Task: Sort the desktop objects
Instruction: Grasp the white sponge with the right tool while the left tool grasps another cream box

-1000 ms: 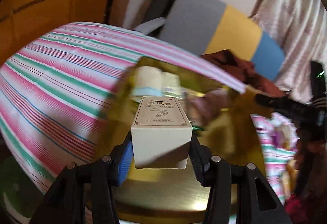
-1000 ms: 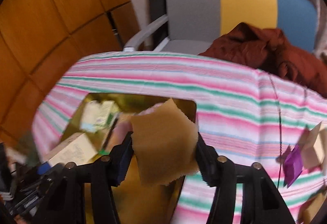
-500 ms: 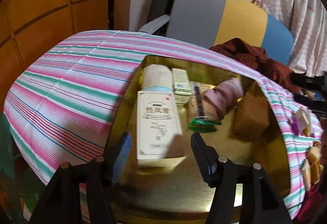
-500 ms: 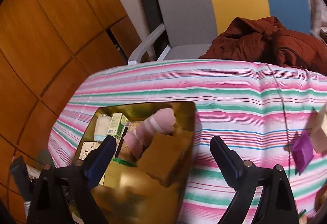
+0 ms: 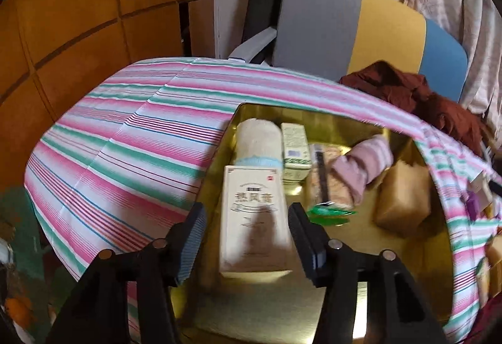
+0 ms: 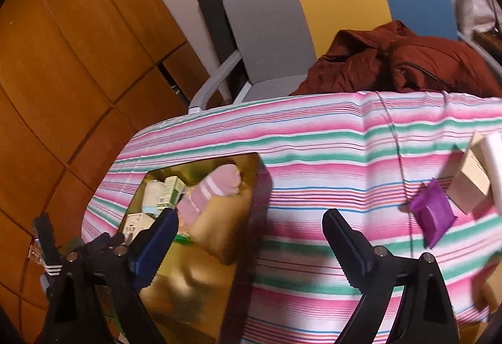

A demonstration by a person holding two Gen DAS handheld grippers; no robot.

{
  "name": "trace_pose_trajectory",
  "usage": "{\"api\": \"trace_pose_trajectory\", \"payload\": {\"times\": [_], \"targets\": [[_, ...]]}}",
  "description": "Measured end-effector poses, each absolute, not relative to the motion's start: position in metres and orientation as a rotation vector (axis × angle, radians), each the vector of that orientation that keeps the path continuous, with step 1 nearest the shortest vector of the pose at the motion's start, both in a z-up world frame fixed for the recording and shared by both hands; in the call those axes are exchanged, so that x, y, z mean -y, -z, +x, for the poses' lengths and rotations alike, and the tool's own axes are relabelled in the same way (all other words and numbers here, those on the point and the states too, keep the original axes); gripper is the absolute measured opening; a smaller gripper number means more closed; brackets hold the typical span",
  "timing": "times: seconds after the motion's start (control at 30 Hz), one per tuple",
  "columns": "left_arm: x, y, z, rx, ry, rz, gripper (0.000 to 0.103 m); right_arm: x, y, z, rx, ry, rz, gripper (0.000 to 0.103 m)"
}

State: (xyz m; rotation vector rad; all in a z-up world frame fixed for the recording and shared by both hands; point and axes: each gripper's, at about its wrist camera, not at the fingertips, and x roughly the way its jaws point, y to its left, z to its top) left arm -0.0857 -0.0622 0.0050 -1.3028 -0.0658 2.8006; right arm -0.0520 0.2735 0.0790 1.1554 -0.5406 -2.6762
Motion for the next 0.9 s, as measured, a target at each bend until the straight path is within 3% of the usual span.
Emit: {"api": "trace_pose_trajectory", "payload": {"times": [0.13,0.4,0.9], "targets": [[0.050,-0.013,-0.077,0.159,-2.753,-1.303,0.058,-0.287,-0.074,-0.045,0.529,2.687,1.185,0.094],[-0.012,-0.021,-0.056,0.163,-2.568,-1.287,0.059,-0.320,-0.060,-0.030,0.481,2.713,1.261,0.094],[-0.139,-0.035,-0.020,-0.034,-2.287,-1.173,0.059,-0.489,-0.073,-0.004,0.482,3.046,1.363,0.093]]}}
